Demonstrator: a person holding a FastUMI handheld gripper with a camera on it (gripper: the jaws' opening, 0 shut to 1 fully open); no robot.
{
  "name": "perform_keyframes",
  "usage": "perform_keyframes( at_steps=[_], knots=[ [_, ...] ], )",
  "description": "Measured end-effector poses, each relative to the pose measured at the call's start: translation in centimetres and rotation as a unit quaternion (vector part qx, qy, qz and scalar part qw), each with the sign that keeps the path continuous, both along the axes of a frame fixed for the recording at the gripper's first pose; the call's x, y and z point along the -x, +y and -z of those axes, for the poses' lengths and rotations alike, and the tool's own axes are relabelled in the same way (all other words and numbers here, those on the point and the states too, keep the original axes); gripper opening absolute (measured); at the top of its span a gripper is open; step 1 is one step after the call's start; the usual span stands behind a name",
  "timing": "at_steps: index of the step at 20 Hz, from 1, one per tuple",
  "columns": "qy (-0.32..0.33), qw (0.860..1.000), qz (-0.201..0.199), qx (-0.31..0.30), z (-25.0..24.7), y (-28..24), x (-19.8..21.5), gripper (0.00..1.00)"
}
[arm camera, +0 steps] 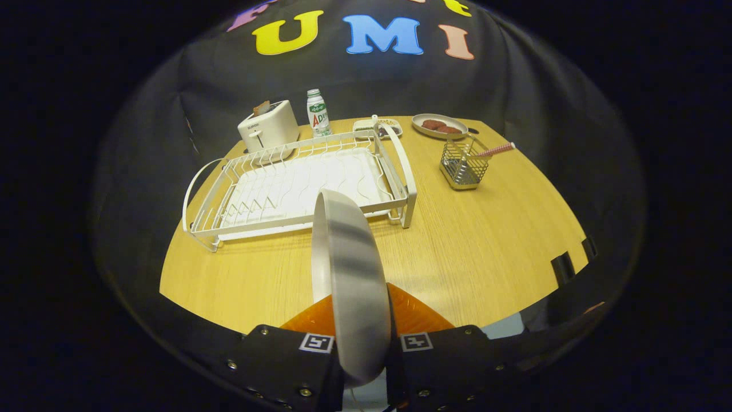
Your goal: Take the plate from the dish rack, then take the spoon from the basket and place it into the plate.
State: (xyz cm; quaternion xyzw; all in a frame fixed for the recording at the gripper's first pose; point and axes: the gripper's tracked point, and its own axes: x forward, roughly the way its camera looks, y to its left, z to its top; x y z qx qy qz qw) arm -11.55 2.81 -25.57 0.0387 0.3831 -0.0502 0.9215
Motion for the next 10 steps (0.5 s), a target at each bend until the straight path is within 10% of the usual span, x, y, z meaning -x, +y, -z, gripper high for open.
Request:
perform_keyframes(
  at_steps=[10],
  knots=[
    [0.021,0.990,0.007,-0.141,3.2,1.9,-1.1,0.28]
  ],
)
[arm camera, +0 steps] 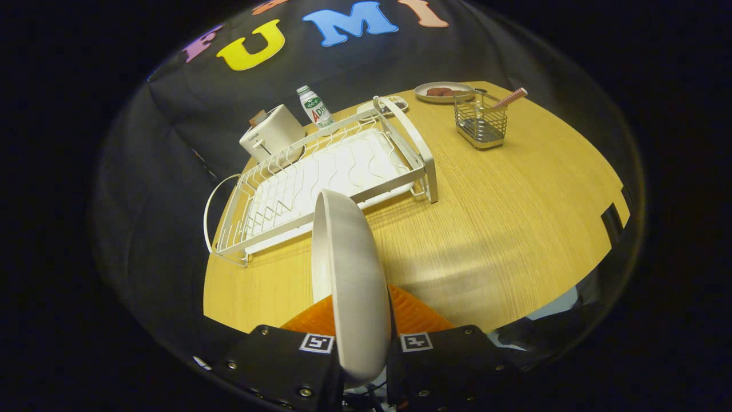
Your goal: Take the plate from the dish rack, then take the spoon from the basket and place it into the plate.
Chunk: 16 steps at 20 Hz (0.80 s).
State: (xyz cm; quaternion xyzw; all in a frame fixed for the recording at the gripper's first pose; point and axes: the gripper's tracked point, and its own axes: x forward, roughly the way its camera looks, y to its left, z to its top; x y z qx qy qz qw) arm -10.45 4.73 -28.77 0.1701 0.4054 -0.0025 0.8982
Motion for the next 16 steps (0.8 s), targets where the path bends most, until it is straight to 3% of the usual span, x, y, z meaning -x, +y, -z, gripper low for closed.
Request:
perform_keyframes(
  at_steps=[16],
  knots=[
    [0.023,0.981,0.048,-0.185,3.6,1.0,-1.2,0.29]
  ],
)
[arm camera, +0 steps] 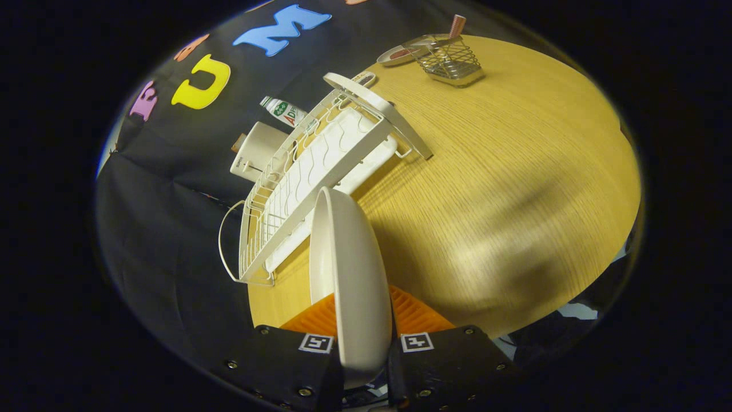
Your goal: Take the plate from the dish rack, then take the spoon from the basket and place it into the plate.
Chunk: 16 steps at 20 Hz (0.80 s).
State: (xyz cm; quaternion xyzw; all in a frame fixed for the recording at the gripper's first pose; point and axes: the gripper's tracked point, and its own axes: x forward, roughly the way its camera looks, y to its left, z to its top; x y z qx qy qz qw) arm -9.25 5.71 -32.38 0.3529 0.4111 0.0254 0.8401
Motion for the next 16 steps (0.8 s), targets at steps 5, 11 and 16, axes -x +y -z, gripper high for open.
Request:
perform_keyframes(
  at_steps=[5,11,16],
  knots=[
    [0.006,1.000,0.007,-0.019,1.2,-0.3,-0.3,0.29],
    [0.002,0.999,0.007,0.032,1.6,-2.6,0.3,0.48],
    [-0.006,0.998,0.018,0.053,1.2,-4.0,0.4,0.54]
  ],
)
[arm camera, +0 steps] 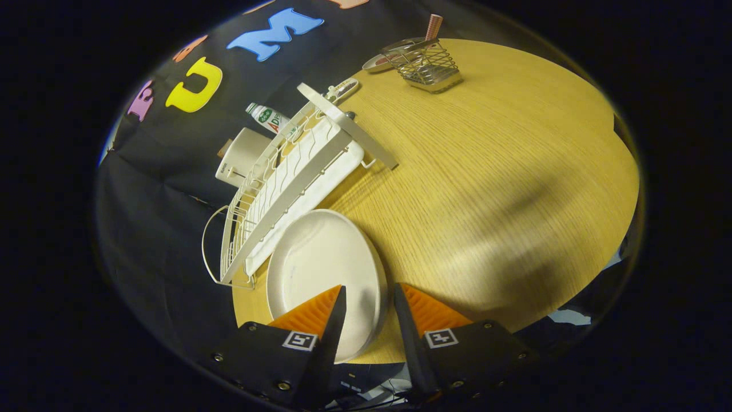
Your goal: Take the plate from the dish rack, then take the spoon from the basket and place it into the plate.
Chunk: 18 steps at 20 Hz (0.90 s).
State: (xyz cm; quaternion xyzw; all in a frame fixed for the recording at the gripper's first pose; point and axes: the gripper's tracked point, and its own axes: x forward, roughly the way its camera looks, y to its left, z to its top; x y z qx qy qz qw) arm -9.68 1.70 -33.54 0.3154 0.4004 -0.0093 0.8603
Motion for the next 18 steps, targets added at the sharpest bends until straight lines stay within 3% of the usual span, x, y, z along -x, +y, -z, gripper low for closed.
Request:
perform_keyframes(
  at_steps=[5,9,18],
  knots=[
    [-0.029,0.998,0.017,0.054,-2.3,-2.8,-0.6,0.56],
    [-0.093,0.989,0.054,0.101,-7.0,-6.4,-2.9,0.55],
    [-0.230,0.943,0.129,0.204,-16.7,-15.5,-9.5,0.55]
  ],
)
